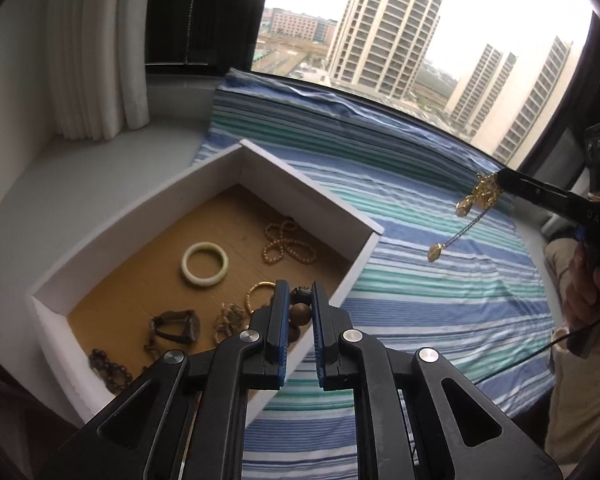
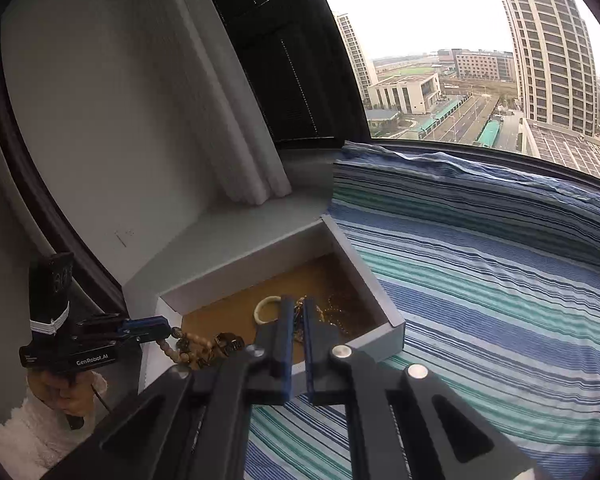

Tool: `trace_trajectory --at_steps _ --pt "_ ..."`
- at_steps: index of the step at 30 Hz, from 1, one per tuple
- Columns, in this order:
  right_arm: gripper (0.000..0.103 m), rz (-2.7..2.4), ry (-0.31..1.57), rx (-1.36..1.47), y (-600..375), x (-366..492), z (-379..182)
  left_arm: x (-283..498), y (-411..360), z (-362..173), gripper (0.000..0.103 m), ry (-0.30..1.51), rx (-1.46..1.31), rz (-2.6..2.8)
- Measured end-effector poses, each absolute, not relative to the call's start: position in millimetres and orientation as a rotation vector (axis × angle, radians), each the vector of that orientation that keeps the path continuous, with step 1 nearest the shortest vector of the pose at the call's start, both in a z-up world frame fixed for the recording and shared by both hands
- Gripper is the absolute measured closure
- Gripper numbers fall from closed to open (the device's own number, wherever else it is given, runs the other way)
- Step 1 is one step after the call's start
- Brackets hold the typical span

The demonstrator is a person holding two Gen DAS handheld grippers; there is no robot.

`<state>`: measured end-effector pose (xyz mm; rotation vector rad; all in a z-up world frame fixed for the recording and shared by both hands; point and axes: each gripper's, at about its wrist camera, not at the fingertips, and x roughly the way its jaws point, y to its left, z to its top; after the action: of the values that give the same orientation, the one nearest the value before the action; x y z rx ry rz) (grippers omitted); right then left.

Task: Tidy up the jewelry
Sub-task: 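Carry the wooden bracelet and gold pendant into the box and open both tools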

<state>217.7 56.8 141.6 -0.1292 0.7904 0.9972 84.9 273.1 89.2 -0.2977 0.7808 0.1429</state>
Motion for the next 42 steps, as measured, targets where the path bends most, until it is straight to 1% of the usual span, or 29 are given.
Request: trace_trajectory --at_steps 6,13,16,18,19,20,21,22,23,24,26,27,28,30,32,35,42 --pt "0.099 1.086 0.853 -0.151 147.0 237.4 114.2 107.6 328.0 60.6 0.094 0.83 -0.332 0.225" --pt "0.099 1.097 0.922 -0.244 235.4 254.9 50.4 137.5 376.9 10.3 0.094 0.881 -0.39 0.315" --pt "0.098 1.072 0.935 -0.297 264.0 264.8 20.1 148.4 389.5 -11.5 0.093 0.904 -0.393 0.346" --pt "0.097 1.068 0.983 -0.338 277.7 271.2 -2.7 150.8 392.9 -22.4 0.092 0.91 -0.378 0.39" --pt "0.092 1.053 1.005 -0.359 283.0 274.8 -12.8 150.3 393.2 -25.9 0.082 0.907 -0.366 0.418" --pt "0.084 1.038 1.015 -0.375 284.6 276.3 -19.8 149.3 393.1 -27.6 0.059 0.904 -0.357 0.441" --pt "0.058 1.019 1.013 -0.386 282.9 276.0 -23.5 144.8 393.5 -28.4 0.046 0.892 -0.353 0.465" --pt "0.046 1.005 1.0 -0.391 280.2 274.6 -24.2 138.6 391.3 -26.7 0.026 0.869 -0.348 0.495" --pt "0.046 1.0 0.985 -0.389 276.5 272.4 -22.9 132.8 389.5 -24.3 0.016 0.843 -0.336 0.526" --pt "0.045 0.999 0.976 -0.39 271.7 268.9 -20.6 126.9 384.7 -20.9 0.014 0.819 -0.315 0.555" --pt "0.035 0.975 0.943 -0.418 262.0 259.5 -15.2 117.8 376.0 -14.3 0.0 0.783 -0.282 0.609" --pt "0.026 0.963 0.911 -0.439 257.9 252.8 -11.8 110.4 369.3 -10.7 0.001 0.756 -0.269 0.626" --pt "0.024 0.955 0.873 -0.468 255.0 244.8 -9.0 103.2 362.8 -7.7 0.001 0.733 -0.261 0.643" --pt "0.024 0.93 0.817 -0.544 246.0 225.4 -5.0 92.9 351.1 -4.0 0.001 0.73 -0.259 0.709" --pt "0.024 0.913 0.802 -0.596 236.9 206.6 -5.8 82.5 340.8 -1.8 0.001 0.745 -0.265 0.788" --pt "0.024 0.921 0.8 -0.622 224.9 183.2 -10.0 66.9 330.2 -1.6 0.001 0.778 -0.281 0.836" --pt "0.024 0.921 0.812 -0.642 226.5 155.2 -16.5 37.4 325.0 4.7 0.001 0.749 -0.365 0.832"
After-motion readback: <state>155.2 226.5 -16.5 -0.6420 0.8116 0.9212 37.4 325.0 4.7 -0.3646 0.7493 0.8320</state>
